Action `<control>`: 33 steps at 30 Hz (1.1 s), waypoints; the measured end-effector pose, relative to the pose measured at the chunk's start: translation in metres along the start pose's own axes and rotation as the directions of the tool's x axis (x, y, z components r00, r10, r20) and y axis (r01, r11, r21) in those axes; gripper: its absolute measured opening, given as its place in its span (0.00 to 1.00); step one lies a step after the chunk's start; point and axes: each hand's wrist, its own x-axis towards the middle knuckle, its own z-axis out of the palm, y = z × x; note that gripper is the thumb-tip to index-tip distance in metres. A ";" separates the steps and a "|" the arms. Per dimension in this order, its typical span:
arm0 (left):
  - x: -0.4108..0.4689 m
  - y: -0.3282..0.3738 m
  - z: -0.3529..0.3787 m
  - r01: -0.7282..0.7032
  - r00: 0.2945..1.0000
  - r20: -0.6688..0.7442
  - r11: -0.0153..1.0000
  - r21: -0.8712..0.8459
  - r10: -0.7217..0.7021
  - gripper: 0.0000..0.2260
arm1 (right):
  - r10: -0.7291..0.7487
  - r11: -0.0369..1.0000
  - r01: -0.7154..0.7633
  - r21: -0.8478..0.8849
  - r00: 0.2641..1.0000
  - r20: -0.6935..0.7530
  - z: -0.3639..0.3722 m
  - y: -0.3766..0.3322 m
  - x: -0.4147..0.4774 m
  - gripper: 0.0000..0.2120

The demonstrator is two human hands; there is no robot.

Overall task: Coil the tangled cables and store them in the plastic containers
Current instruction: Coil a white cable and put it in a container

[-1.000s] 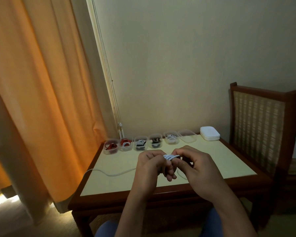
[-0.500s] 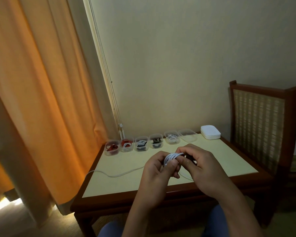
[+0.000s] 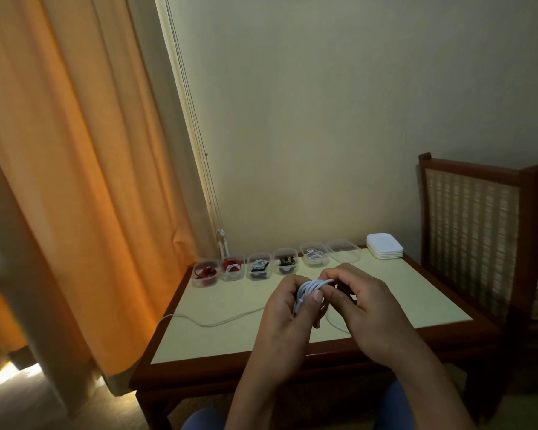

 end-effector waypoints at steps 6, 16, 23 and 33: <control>-0.002 0.011 -0.020 0.012 0.999 -0.048 0.999 0.030 -0.011 0.06 | -0.022 1.000 0.023 0.020 1.000 -0.020 0.003 -0.007 -0.004 0.05; -0.007 0.018 -0.027 0.090 0.995 -0.066 0.975 0.204 -0.078 0.11 | -0.019 1.000 0.021 0.010 0.987 -0.161 0.005 -0.014 -0.002 0.07; -0.004 0.019 -0.029 0.092 0.991 -0.112 0.976 0.197 -0.071 0.12 | 0.031 0.980 -0.034 0.197 0.999 0.019 -0.001 -0.016 -0.004 0.15; -0.004 0.018 -0.037 0.196 0.974 -0.119 0.980 0.027 -0.191 0.09 | -0.041 0.993 0.017 -0.120 0.978 -0.204 -0.001 -0.005 -0.002 0.11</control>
